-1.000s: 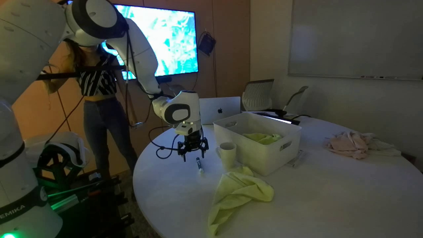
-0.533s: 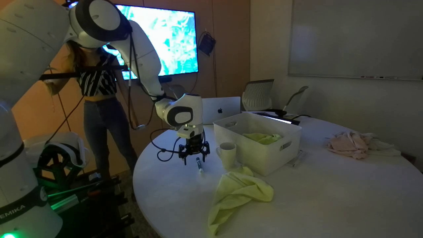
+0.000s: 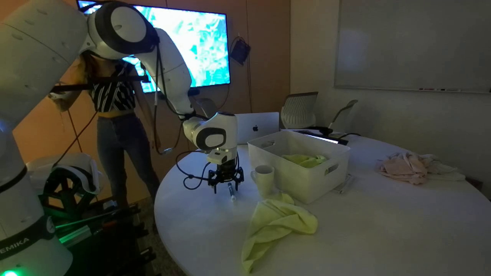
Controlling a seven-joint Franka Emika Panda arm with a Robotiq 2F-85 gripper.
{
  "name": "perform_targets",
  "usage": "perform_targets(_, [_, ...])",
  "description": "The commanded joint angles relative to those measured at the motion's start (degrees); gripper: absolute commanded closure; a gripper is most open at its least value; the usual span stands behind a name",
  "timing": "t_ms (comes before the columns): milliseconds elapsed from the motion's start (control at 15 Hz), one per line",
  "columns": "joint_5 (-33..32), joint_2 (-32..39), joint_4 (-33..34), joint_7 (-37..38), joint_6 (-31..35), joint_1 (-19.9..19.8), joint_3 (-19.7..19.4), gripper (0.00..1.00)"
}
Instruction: Pick up the yellow towel put it in the basket, pick up a black masking tape put it in the cup, pick up the light yellow towel put it in the basket, pick up the marker put it in the cup, pick up the white-brown towel put it in the basket and pick up the object put it in the cup
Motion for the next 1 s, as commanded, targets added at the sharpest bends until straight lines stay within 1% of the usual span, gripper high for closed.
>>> perform_targets(0, [-0.1,1.4,1.8,-0.7,0.2,-1.6,1.6,0.0])
perform_targets(467, [-0.2,1.6,2.0,-0.5,0.0,-1.9,1.8,0.0])
perform_targets(533, [-0.3,1.5,1.9,-0.5,0.0,-1.9,1.8,0.07])
perform_targets(667, [-0.5,1.4,2.1,-0.4,-0.2,-1.7,1.6,0.27])
perform_targets(733, [-0.5,1.4,2.2,-0.4,-0.3,-1.7,1.5,0.33])
perform_targets(867, [-0.6,1.3,2.5,-0.3,-0.4,-1.7,1.3,0.4])
perform_targets(933, [-0.7,1.2,2.5,-0.2,-0.5,-1.7,1.3,0.37])
